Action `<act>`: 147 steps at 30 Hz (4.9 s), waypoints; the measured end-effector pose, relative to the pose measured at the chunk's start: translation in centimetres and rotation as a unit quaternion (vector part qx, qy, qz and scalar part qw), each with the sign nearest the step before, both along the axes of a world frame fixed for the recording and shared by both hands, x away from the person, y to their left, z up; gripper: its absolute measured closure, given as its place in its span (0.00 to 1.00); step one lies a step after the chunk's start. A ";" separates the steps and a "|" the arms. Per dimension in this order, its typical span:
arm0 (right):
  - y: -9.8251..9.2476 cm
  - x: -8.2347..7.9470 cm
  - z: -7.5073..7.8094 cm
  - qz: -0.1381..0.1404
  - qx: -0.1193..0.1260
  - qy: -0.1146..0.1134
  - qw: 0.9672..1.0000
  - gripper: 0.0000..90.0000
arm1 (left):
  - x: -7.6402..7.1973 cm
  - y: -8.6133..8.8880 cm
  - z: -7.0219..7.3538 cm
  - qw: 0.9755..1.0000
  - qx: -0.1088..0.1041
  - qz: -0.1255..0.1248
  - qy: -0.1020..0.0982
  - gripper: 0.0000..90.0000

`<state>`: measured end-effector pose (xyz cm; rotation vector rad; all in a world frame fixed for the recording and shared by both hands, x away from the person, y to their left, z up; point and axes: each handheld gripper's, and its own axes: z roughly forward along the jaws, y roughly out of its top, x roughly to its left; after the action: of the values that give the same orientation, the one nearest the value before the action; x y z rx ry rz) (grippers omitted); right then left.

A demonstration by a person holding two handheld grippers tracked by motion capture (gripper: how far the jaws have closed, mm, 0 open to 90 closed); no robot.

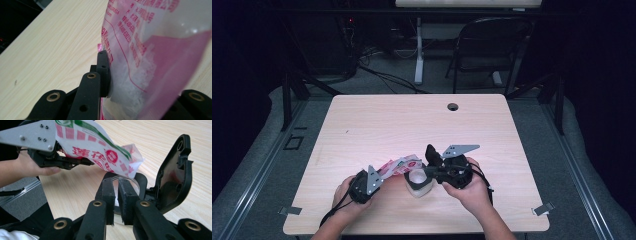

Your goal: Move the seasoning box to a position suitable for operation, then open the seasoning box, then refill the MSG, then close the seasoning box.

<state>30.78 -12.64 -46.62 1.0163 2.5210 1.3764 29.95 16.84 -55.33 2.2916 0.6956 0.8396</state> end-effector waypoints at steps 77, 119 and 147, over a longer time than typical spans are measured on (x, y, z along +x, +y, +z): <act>-0.4 0.3 -0.5 -0.012 -0.001 0.013 1.000 0.92 | 3.6 11.4 -0.5 0.965 -0.122 0.228 0.039 0.90; -0.7 0.3 -0.4 -0.015 0.006 0.014 1.000 0.90 | 3.0 12.3 0.8 0.948 -0.177 0.227 0.136 0.48; -1.1 0.1 0.3 -0.018 0.020 0.018 0.999 0.84 | 0.9 9.9 1.9 0.953 -0.170 0.188 0.167 0.31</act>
<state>30.86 -13.73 -46.29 1.0982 2.4979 1.4160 30.87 26.73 -53.41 2.0289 1.3497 0.4408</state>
